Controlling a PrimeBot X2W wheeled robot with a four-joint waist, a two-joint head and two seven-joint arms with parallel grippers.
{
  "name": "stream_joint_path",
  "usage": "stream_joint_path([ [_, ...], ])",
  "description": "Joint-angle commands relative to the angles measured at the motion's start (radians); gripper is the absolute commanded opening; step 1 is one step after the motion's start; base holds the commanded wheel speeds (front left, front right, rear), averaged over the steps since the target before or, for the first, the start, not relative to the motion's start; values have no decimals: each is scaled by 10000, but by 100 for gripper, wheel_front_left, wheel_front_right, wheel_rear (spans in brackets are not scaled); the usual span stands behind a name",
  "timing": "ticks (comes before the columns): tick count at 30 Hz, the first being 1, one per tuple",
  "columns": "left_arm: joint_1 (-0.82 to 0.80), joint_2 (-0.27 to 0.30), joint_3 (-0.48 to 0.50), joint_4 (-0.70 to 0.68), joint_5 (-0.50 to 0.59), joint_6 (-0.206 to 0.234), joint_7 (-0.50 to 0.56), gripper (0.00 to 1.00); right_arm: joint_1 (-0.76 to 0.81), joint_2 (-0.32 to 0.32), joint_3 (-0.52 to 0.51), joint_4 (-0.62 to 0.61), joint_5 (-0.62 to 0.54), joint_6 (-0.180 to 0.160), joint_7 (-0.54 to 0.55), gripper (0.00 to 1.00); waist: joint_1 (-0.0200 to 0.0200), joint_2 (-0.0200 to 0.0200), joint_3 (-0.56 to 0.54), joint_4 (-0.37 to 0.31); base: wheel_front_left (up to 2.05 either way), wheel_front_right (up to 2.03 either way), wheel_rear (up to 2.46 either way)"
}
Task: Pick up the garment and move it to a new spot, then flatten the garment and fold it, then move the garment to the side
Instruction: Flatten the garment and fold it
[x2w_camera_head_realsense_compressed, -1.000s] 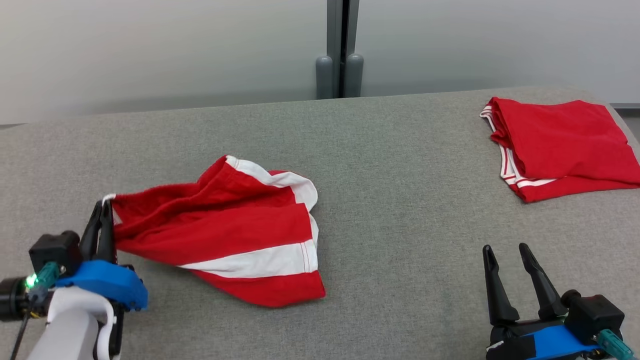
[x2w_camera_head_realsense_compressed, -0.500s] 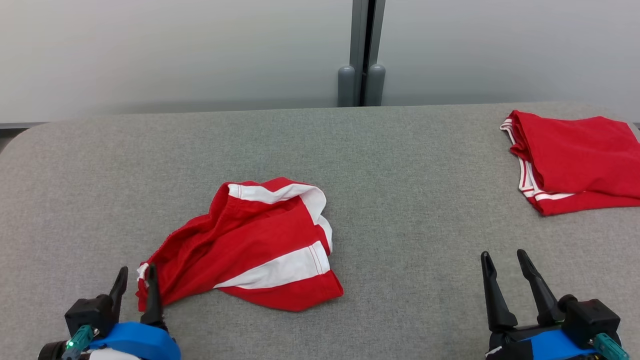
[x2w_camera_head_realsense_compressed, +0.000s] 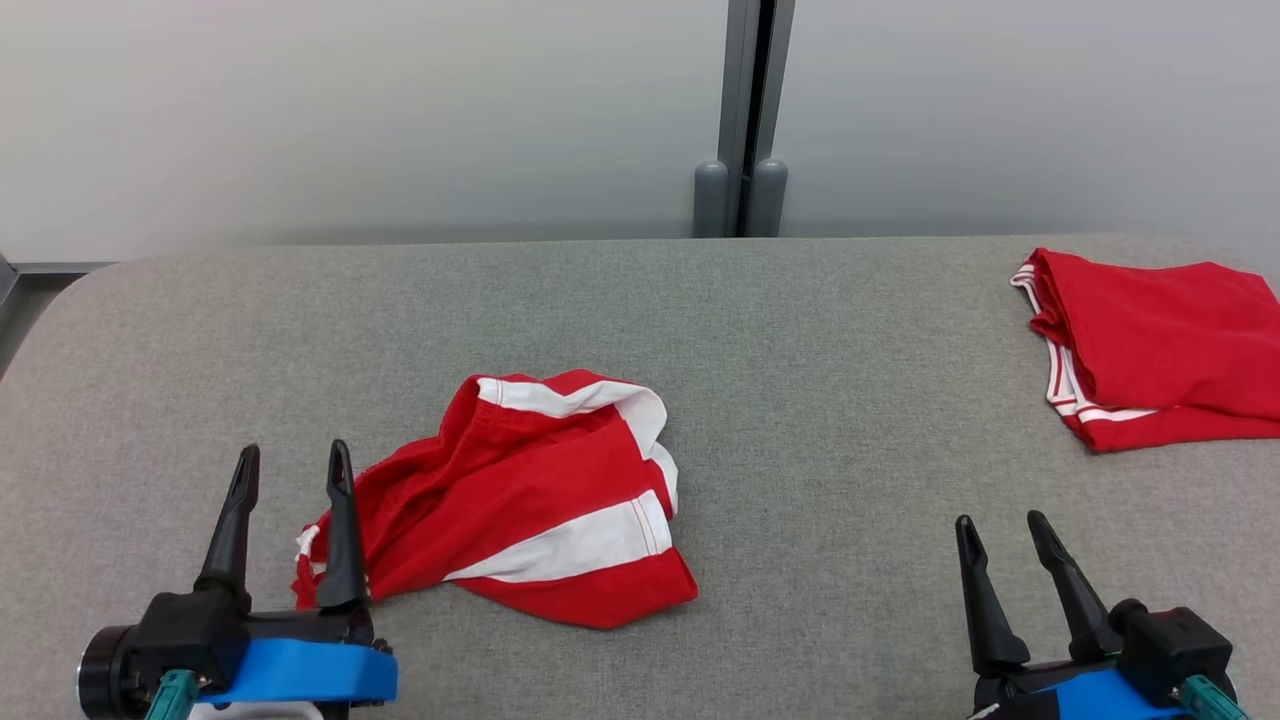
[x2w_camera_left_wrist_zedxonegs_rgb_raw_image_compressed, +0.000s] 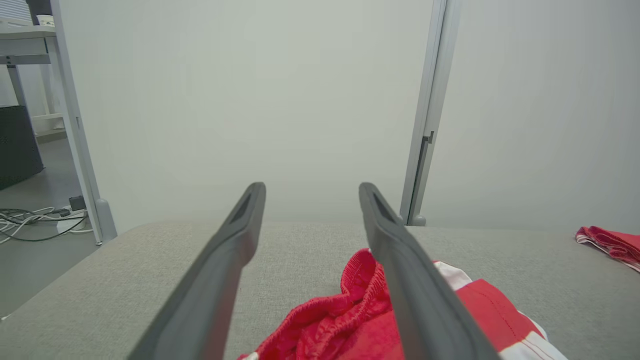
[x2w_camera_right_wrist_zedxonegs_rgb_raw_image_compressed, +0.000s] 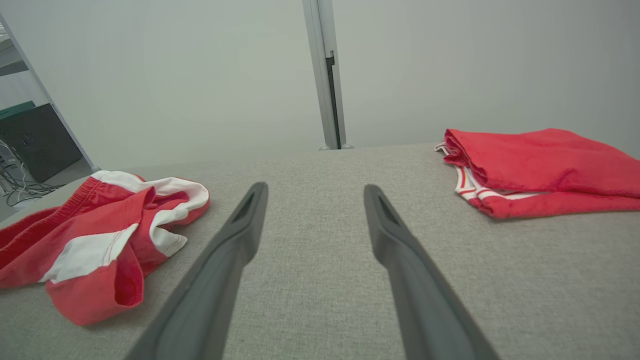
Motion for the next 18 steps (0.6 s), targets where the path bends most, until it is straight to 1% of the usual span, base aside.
stream_joint_path([
  [1, 135, -50, 124, -51, 77, -92, -21, 100, 110, -19, -5, 26, -46, 5, -54, 100, 0, 1, -7, 0, 0, 0, 0],
  [5, 437, -433, 703, 47, 485, -378, -22, 100, 162, -19, 64, 63, 14, 5, -54, 100, 0, 1, -34, -3, 0, 0, 0],
  [11, 551, -749, 1135, 284, 918, -737, -23, 100, 195, -18, 63, 219, -42, 5, -54, 100, 0, 1, -26, 67, 0, 0, 0],
  [15, 391, -872, 1299, 345, 1068, -903, -23, 100, -26, -21, 328, 330, -80, 5, -54, 100, 0, 1, 5, 186, 0, 0, 0],
  [18, 279, -943, 1330, 378, 1134, -978, -23, 100, -328, -76, 787, 475, -66, 5, -18, 100, 0, 1, 20, 304, 0, 0, 0],
])
